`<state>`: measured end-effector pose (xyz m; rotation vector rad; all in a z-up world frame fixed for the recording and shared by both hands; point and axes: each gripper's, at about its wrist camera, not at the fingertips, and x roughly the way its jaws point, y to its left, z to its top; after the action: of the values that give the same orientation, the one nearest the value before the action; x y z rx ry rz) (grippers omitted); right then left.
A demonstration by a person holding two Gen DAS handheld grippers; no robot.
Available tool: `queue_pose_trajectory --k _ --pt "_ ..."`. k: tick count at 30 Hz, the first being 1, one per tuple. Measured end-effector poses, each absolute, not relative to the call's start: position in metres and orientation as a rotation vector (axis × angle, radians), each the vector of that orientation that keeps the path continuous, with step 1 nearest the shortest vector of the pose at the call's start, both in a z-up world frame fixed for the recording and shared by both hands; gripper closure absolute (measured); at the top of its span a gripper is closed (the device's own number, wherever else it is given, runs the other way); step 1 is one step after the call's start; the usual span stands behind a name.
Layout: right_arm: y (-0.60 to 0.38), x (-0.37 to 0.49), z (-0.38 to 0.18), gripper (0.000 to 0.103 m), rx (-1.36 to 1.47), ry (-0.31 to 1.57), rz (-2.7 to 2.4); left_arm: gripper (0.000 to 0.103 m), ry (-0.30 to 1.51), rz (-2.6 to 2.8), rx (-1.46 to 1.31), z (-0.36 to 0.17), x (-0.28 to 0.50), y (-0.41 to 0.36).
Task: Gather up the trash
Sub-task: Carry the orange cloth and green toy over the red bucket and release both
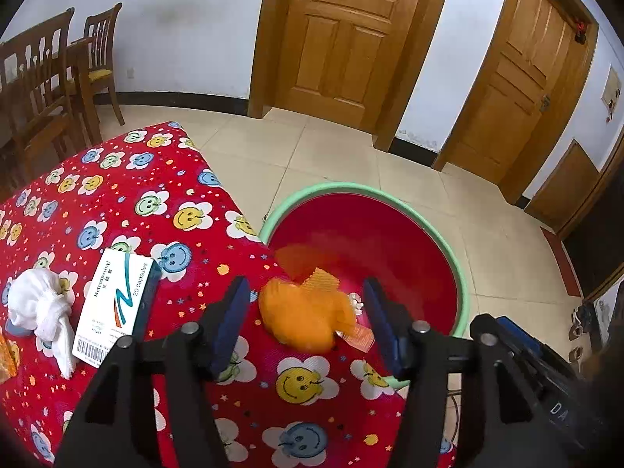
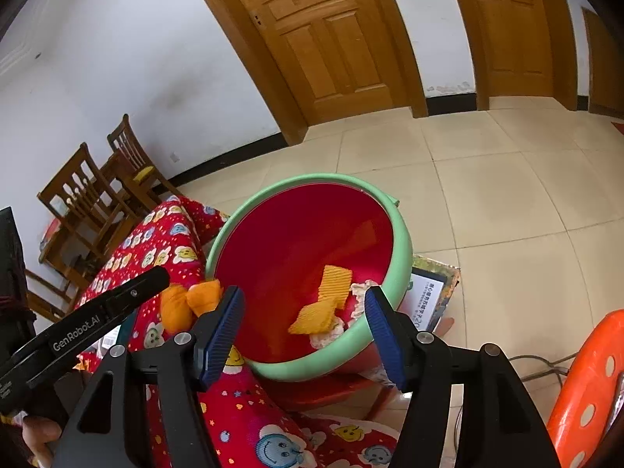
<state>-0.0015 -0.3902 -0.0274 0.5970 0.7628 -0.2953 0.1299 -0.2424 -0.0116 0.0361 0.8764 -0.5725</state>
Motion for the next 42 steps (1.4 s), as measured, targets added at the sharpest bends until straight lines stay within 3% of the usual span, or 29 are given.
queue_pose_trajectory --k 4,19,26,27,31,39,42 --pt "-0.39 -0.002 -0.028 0.037 0.598 0.763 -0.293 0.036 0.875 -0.543 0.042 -0.011 0.127 -0.237" --pt "-0.386 -0.005 -0.02 0.037 0.595 0.754 -0.286 0.036 0.911 -0.5 0.058 -0.021 0.124 -0.224" --pt "-0.39 -0.005 -0.023 0.037 0.606 0.758 -0.285 0.062 0.975 -0.528 0.098 -0.037 0.127 -0.241" --pt "-0.391 -0.005 -0.023 0.037 0.609 0.757 -0.284 0.07 0.988 -0.542 0.09 -0.039 0.128 -0.242" --pt "-0.395 -0.005 -0.023 0.037 0.614 0.752 -0.287 0.074 0.973 -0.556 0.086 -0.037 0.129 -0.247" --pt "-0.402 -0.002 -0.029 0.037 0.62 0.761 -0.3 0.072 0.936 -0.592 0.061 -0.028 0.137 -0.261" --pt "-0.404 0.0 -0.031 0.037 0.621 0.767 -0.301 0.057 0.935 -0.595 0.05 -0.026 0.14 -0.261"
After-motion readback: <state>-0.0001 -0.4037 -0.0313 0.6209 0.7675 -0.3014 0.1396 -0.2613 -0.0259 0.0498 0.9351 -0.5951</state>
